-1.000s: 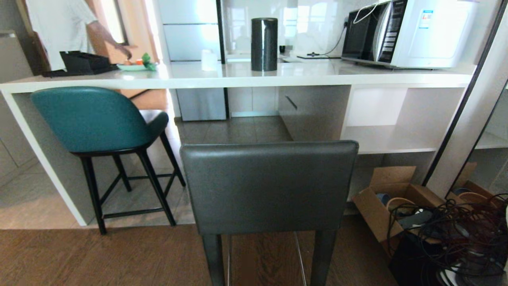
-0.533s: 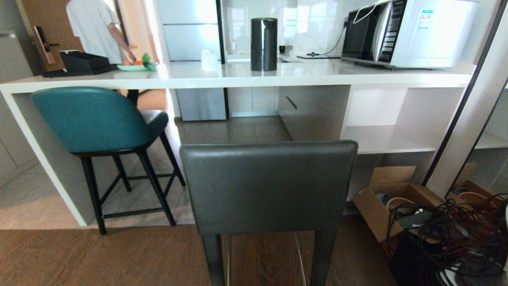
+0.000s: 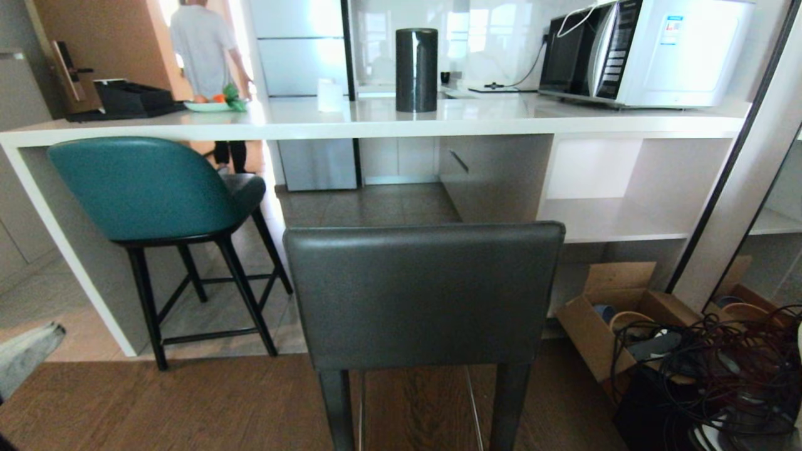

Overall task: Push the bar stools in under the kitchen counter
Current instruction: Push the gray chair back under the dining table

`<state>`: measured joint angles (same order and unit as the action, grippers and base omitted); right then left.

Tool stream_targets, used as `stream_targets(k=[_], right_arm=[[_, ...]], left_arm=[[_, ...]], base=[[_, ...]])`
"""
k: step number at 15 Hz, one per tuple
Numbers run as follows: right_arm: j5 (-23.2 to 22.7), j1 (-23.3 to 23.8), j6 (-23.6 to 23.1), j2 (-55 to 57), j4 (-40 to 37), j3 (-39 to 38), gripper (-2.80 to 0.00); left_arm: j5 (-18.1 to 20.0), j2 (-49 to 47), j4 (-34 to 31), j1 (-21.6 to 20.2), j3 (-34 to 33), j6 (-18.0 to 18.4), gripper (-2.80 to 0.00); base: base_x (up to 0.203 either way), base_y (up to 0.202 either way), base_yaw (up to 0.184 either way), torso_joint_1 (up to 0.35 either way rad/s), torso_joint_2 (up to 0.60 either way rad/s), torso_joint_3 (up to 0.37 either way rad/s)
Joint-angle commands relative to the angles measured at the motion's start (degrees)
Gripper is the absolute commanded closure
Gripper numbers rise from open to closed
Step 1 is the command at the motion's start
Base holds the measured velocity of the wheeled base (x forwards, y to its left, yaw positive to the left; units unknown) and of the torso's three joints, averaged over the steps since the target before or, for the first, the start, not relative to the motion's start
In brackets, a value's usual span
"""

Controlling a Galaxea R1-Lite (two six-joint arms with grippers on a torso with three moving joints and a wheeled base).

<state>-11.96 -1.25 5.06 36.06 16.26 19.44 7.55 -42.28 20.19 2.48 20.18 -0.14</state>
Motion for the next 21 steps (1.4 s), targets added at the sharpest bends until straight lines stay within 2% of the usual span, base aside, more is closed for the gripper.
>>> stream_targets(k=[1,3,5,9,12,15,18,21], right_arm=[[-0.03,-1.30,-0.17,22.02,11.12,3.64,0.00],[0.79,-3.04,-1.03,32.42,20.14,5.81,0.00],[2.80,-5.70,-1.54,40.30,27.19,6.87,0.00],[8.94,-10.76,-1.89,53.12,42.70,7.33,0.00],[11.38,-16.46,-1.76,55.46,45.94,6.02,0.00],[12.17,-18.72,-1.88,59.58,51.06,5.30,0.00],[13.53,-18.63,-1.87,65.05,55.99,4.56,0.00],[13.51,-14.80,-1.81,68.12,60.52,4.78,0.00]], left_arm=[[0.15,-21.13,10.33,4.08,2.16,-0.18,0.00],[-0.25,-30.39,19.00,7.62,3.13,-0.25,0.00],[-1.28,-37.97,24.53,10.00,3.30,-0.34,0.00],[-2.74,-49.26,35.43,12.17,2.30,-0.51,0.00],[-3.72,-57.05,43.68,13.71,0.53,-0.62,0.00],[-4.34,-66.23,56.03,14.81,-0.87,-0.44,0.00],[-8.23,-74.32,65.47,17.17,-0.47,-0.40,0.00],[-9.77,-76.44,67.47,16.71,0.39,-0.64,0.00]], base=[[0.000,0.000,0.000,0.000,0.00,0.000],[0.000,0.000,0.000,0.000,0.00,0.000],[0.000,0.000,0.000,0.000,0.00,0.000],[0.000,0.000,0.000,0.000,0.00,0.000],[0.000,0.000,0.000,0.000,0.00,0.000],[0.000,0.000,0.000,0.000,0.00,0.000],[0.000,0.000,0.000,0.000,0.00,0.000],[0.000,0.000,0.000,0.000,0.00,0.000]])
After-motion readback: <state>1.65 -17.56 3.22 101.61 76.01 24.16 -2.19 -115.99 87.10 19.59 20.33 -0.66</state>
